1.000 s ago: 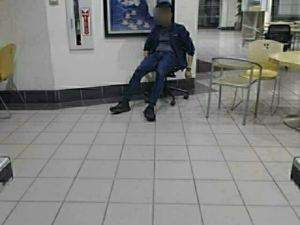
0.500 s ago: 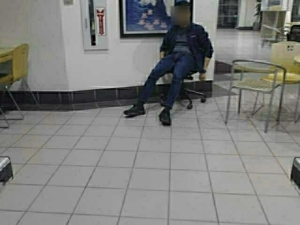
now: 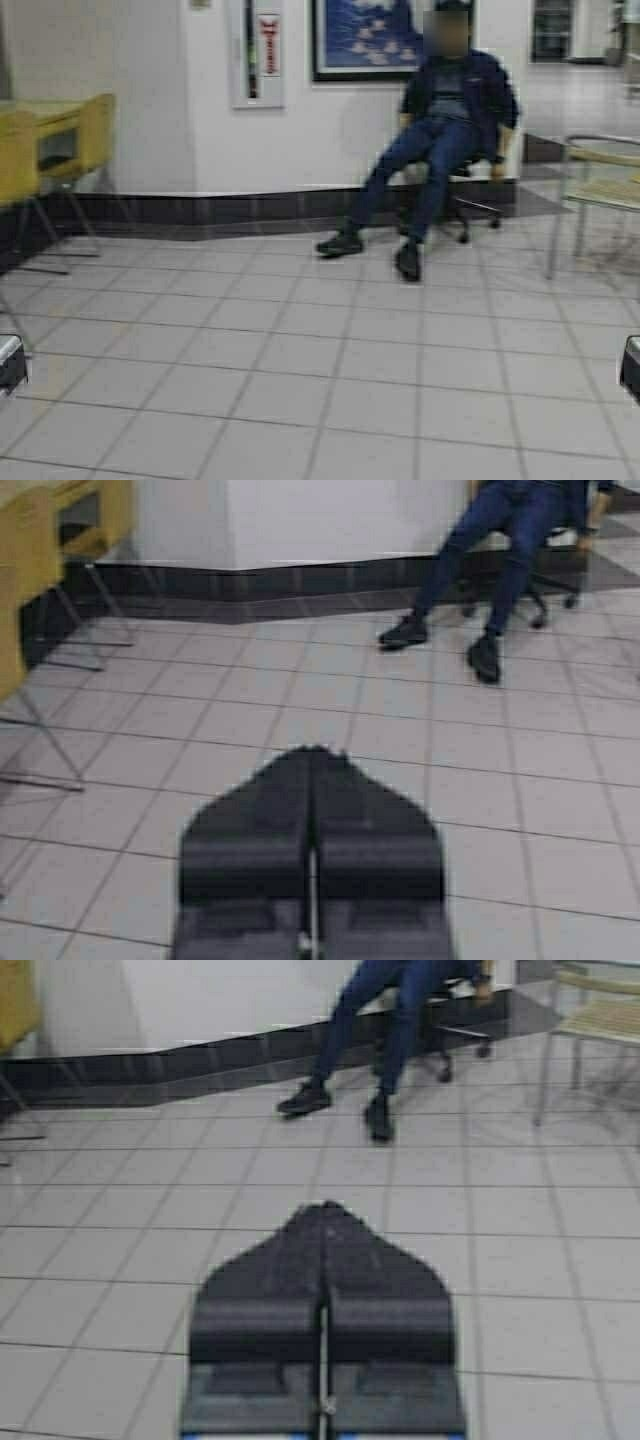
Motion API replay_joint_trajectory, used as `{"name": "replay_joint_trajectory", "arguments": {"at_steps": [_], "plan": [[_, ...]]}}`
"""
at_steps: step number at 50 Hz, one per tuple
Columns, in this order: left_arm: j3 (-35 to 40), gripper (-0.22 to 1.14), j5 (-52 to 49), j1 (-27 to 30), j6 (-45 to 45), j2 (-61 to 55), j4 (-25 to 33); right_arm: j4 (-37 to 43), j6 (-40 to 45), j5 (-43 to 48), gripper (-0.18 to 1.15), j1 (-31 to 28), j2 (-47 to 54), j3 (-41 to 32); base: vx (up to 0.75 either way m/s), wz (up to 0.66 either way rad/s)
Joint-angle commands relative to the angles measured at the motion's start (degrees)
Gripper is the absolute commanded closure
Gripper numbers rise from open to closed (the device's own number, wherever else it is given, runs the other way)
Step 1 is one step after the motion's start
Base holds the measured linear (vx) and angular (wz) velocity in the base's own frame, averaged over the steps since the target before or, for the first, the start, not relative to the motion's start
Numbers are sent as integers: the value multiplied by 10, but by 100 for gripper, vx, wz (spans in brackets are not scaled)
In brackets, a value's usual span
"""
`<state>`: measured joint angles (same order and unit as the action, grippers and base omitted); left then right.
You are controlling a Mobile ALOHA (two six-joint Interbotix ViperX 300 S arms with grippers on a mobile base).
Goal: Push the chairs under the table
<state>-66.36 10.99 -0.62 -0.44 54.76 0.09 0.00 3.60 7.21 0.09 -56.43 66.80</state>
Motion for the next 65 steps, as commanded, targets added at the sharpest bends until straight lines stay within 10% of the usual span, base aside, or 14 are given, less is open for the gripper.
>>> {"name": "replay_joint_trajectory", "arguments": {"at_steps": [1,65], "plan": [[0,88,3,0,-3,3,-2,0,0,4,93,0,11,-3,25,30],[1,88,18,0,-17,17,1,-1,33,-5,93,0,14,-7,18,55]]}}
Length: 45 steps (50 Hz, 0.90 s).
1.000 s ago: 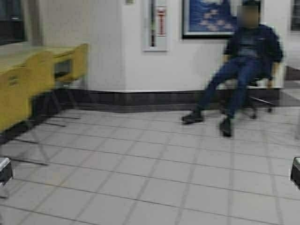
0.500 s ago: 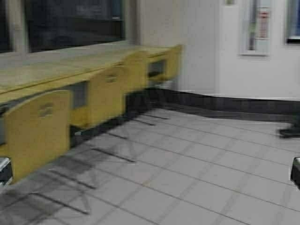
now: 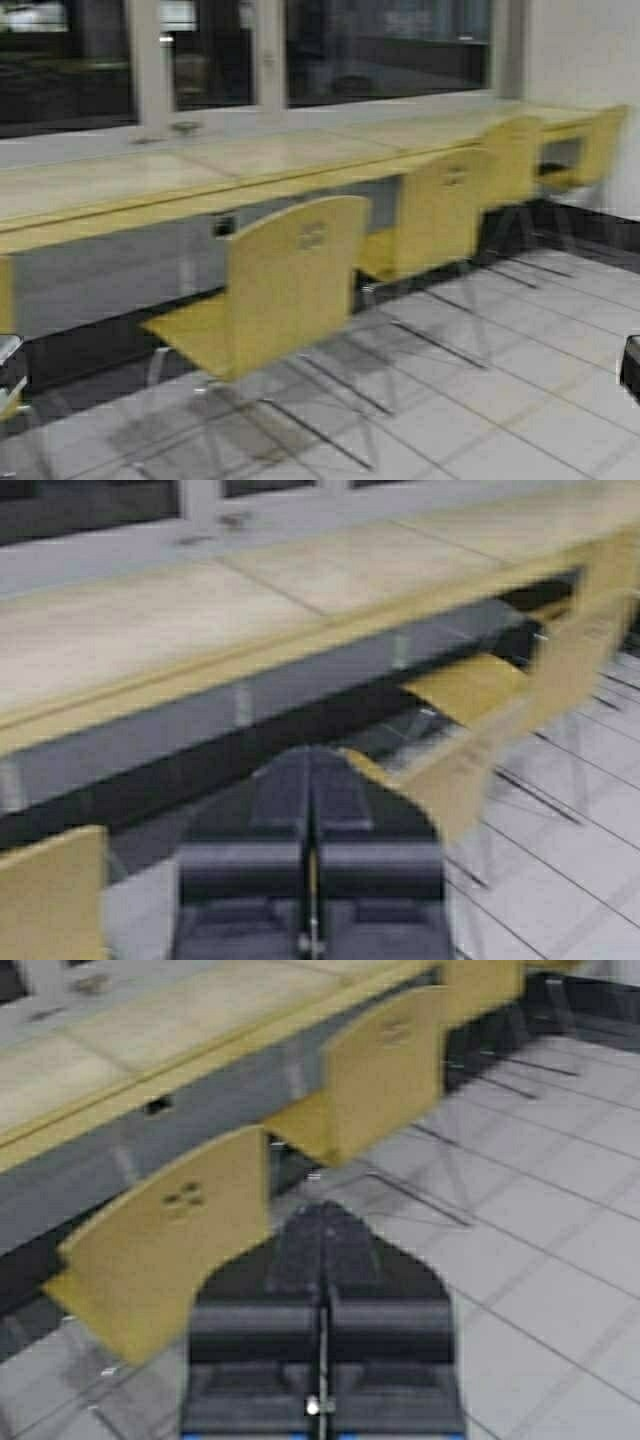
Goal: Push the chairs under the table
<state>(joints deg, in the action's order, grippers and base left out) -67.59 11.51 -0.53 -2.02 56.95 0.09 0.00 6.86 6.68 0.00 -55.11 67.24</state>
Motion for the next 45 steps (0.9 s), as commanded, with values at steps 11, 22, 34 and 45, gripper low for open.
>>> {"name": "replay_joint_trajectory", "arguments": {"at_steps": [11,22,34,45], "plan": [[12,88,15,-1,-1,-16,1,-1,1,0,93,1,2,-13,18,48],[9,88,15,-1,-9,-29,4,0,3,-2,93,1,4,-4,18,49],[9,88,15,-1,-46,-53,5,0,3,-2,93,1,18,-4,16,48],[5,88,12,-1,-71,-57,5,3,10,-4,93,1,63,-18,14,40]]}}
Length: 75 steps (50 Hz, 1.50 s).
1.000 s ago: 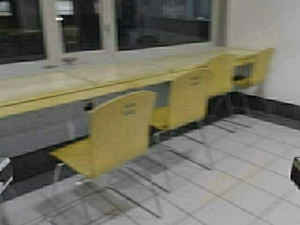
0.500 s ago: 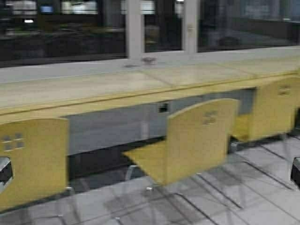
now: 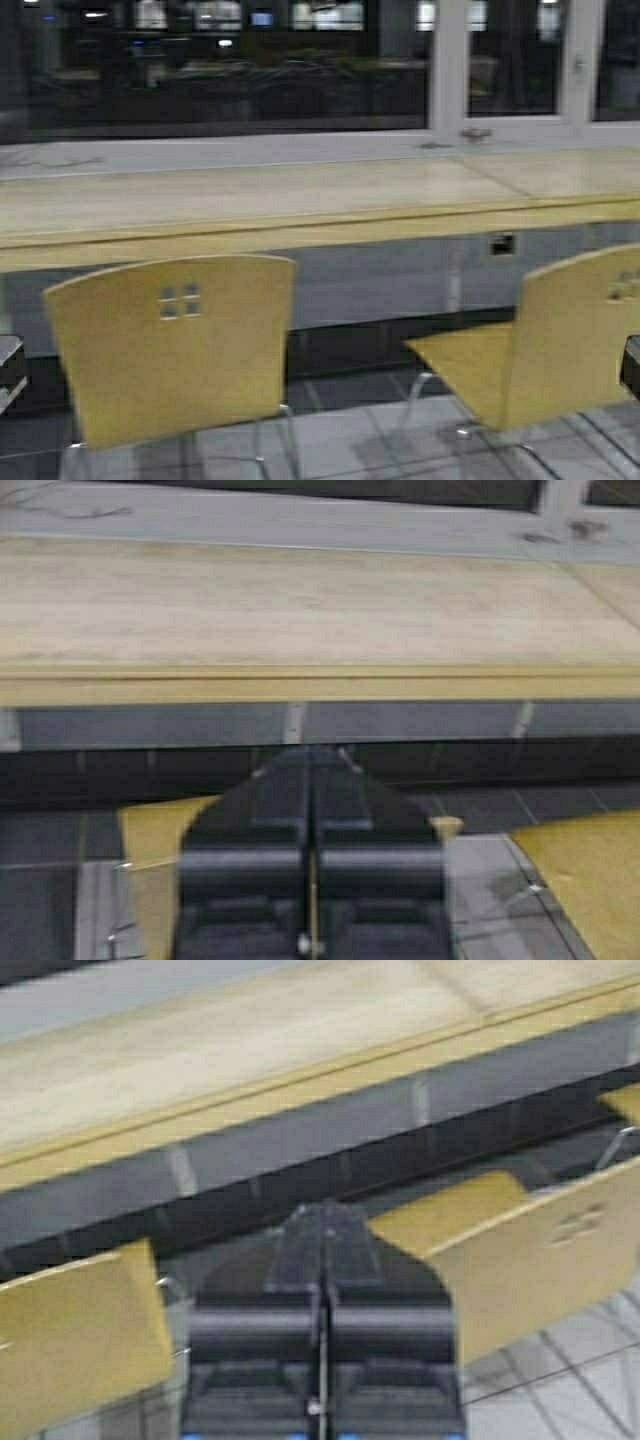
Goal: Push the chairs under the table
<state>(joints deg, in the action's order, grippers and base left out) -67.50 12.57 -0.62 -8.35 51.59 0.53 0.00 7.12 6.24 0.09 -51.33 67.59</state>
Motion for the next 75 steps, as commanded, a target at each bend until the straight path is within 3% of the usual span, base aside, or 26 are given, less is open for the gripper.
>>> {"name": "replay_joint_trajectory", "arguments": {"at_steps": [1,17,28,40,46,54,60,66,75], "plan": [[4,88,1,0,-10,-4,1,3,11,-3,93,0,30,-22,14,38],[-1,87,-60,-5,-146,-21,51,8,96,-71,92,0,47,-28,16,40],[-11,87,-85,-51,-249,-64,85,17,144,-68,92,-8,79,-40,15,23],[-13,79,-84,-66,-276,-179,166,19,171,-45,88,-82,203,-82,13,6],[-8,62,-84,-79,-276,-229,194,25,188,-30,74,-107,285,-112,13,1],[-2,29,-83,-85,-280,-293,213,66,229,-28,29,-127,397,-151,14,-2],[4,9,-83,-86,-287,-352,266,114,267,-28,2,-147,468,-175,13,-4],[11,5,-82,-108,-291,-414,349,176,315,-33,-3,-158,529,-191,10,-3],[53,5,-61,-178,-292,-505,438,333,330,-33,-3,-163,599,-196,11,0]]}}
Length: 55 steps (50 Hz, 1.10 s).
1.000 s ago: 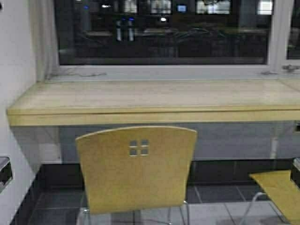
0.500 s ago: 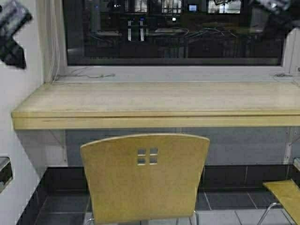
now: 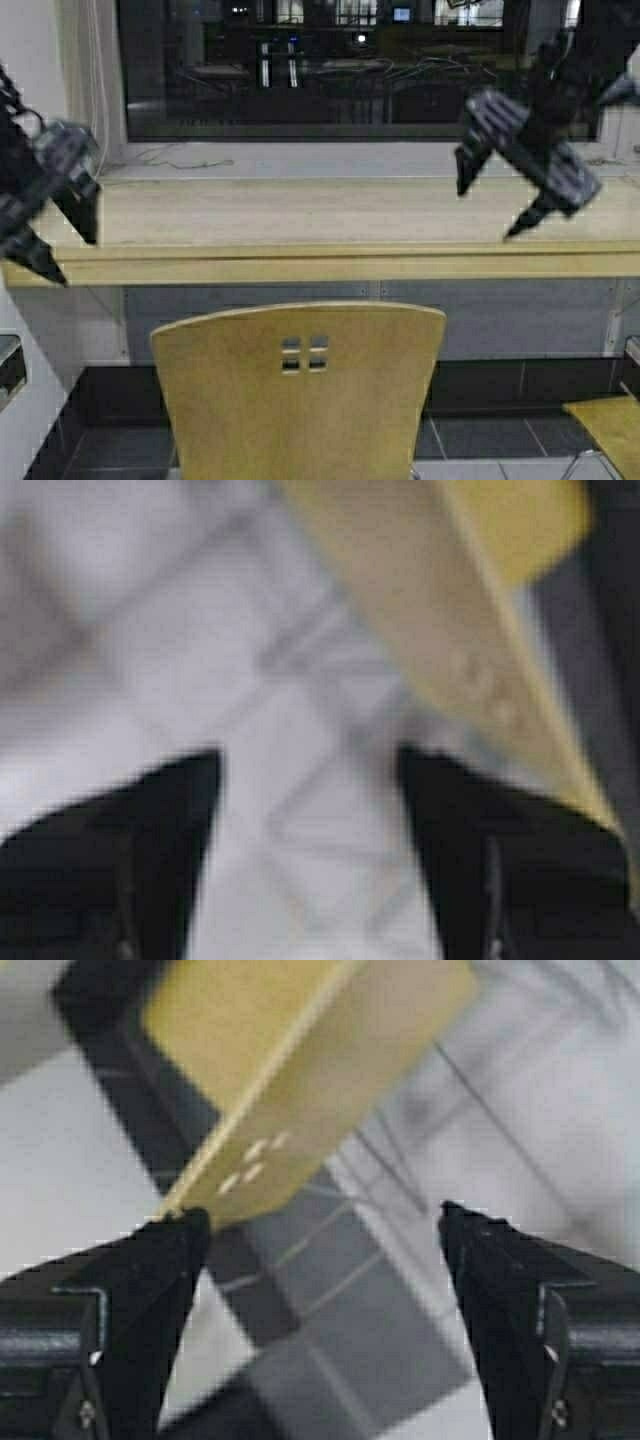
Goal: Push the chairs under the table
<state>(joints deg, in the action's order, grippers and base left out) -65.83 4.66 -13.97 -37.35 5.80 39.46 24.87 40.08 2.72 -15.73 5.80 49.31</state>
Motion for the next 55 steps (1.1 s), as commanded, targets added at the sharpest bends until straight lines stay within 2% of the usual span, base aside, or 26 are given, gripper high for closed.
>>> {"name": "replay_joint_trajectory", "arguments": {"at_steps": [1,15,23,38,55], "plan": [[43,5,21,-50,-2,-56,55,94,0,3,-3,-7,32,-15,12,4],[125,5,12,-86,-9,-172,131,124,4,6,-2,-5,69,-32,13,3],[161,5,12,-110,-13,-221,139,139,-4,-17,-2,-7,107,-58,15,5],[185,5,10,-136,-16,-259,175,149,5,-25,-2,-20,120,-41,16,11],[196,5,4,-149,-16,-295,186,165,-4,-28,-2,-24,157,-46,12,-1]]}}
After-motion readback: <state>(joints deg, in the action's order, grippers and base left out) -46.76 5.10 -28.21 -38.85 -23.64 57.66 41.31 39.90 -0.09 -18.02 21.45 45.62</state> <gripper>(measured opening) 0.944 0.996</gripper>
